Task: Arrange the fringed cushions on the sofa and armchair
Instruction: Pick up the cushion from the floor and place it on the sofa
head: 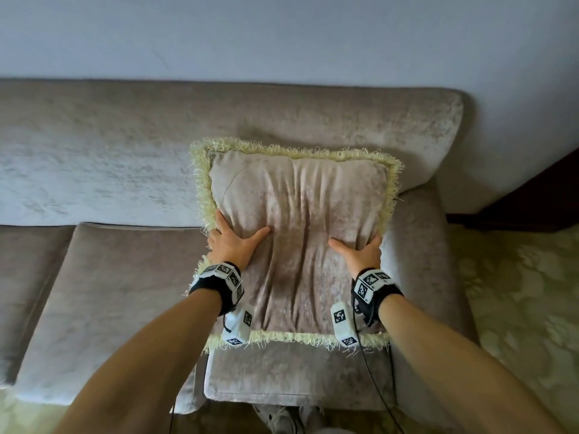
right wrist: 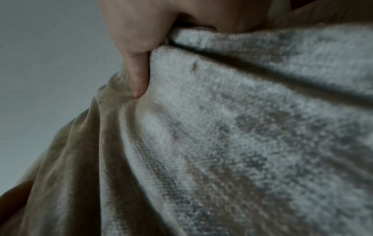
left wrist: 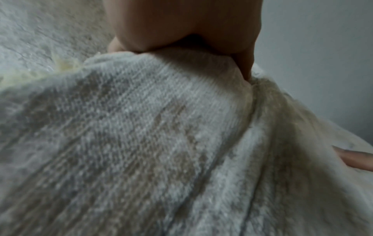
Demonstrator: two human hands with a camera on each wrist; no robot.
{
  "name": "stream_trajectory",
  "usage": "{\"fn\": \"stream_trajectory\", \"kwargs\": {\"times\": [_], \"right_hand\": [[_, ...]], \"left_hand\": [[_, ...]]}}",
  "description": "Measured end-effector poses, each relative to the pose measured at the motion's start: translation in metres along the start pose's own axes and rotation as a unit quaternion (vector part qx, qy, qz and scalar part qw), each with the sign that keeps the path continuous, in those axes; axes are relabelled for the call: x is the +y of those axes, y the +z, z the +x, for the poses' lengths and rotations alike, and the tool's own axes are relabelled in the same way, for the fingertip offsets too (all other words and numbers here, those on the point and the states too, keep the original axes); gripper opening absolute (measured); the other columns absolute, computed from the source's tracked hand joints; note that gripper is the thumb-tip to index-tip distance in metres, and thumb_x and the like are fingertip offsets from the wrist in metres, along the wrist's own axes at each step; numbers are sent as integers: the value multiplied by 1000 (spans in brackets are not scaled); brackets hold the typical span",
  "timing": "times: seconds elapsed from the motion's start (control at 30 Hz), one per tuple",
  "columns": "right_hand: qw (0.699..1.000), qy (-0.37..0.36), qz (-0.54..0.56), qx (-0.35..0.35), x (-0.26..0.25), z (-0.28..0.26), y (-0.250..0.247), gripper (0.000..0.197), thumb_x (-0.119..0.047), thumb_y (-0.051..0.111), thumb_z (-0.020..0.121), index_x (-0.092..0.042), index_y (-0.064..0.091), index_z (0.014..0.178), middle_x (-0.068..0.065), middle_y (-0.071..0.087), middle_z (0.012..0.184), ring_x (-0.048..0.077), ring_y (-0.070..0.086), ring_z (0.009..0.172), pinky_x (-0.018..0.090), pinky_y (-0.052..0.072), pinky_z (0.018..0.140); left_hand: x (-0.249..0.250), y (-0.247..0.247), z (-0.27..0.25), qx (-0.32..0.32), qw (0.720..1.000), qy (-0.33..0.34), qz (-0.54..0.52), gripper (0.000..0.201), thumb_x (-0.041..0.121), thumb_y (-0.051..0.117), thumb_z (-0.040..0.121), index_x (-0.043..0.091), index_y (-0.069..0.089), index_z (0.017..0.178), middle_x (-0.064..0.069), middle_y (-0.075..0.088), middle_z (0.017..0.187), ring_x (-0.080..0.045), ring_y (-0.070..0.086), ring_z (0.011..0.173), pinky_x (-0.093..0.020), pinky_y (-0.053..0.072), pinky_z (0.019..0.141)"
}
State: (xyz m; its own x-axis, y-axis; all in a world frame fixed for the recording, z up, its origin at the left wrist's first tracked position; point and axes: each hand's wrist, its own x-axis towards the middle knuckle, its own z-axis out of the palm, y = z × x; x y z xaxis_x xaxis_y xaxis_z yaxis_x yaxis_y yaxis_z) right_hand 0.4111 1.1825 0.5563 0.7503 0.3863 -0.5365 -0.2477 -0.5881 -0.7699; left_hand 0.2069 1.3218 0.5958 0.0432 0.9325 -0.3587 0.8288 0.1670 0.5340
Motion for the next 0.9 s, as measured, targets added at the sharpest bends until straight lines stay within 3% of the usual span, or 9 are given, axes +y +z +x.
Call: {"fn": "stream_trajectory", "kwargs": {"times": [0.23,0.5,0.73,0.9], "right_hand": [[1000,14,-16,5,9,41,-1,124,-42,87,64,-17,6,154,13,34,153,35,39,136,50,32,112],[998,29,-50,7,38,85,15,120,-55,78,71,-19,-1,155,16,24,157,36,32,140,50,28,114],[991,43,-127,-7,65,136,21,116,-70,67,71,-24,0,154,17,26,156,39,34,138,53,32,111],[992,48,-112,-11,64,157,24,103,-61,66,80,-23,6,155,9,23,159,32,32,142,46,29,114]], "left_hand": [[9,32,27,-9,1000,-13,-17,125,75,70,64,21,2,155,-21,32,150,-38,34,137,-51,29,110],[-15,67,75,-17,996,-65,-54,126,86,61,58,27,4,153,-20,32,149,-38,35,137,-56,29,111],[-43,107,112,-32,990,-97,-93,120,68,73,67,22,4,155,-22,27,152,-39,30,139,-54,26,115],[-57,123,116,-56,983,-117,-127,110,68,68,74,22,9,155,-20,30,150,-37,32,138,-51,27,114]]}}
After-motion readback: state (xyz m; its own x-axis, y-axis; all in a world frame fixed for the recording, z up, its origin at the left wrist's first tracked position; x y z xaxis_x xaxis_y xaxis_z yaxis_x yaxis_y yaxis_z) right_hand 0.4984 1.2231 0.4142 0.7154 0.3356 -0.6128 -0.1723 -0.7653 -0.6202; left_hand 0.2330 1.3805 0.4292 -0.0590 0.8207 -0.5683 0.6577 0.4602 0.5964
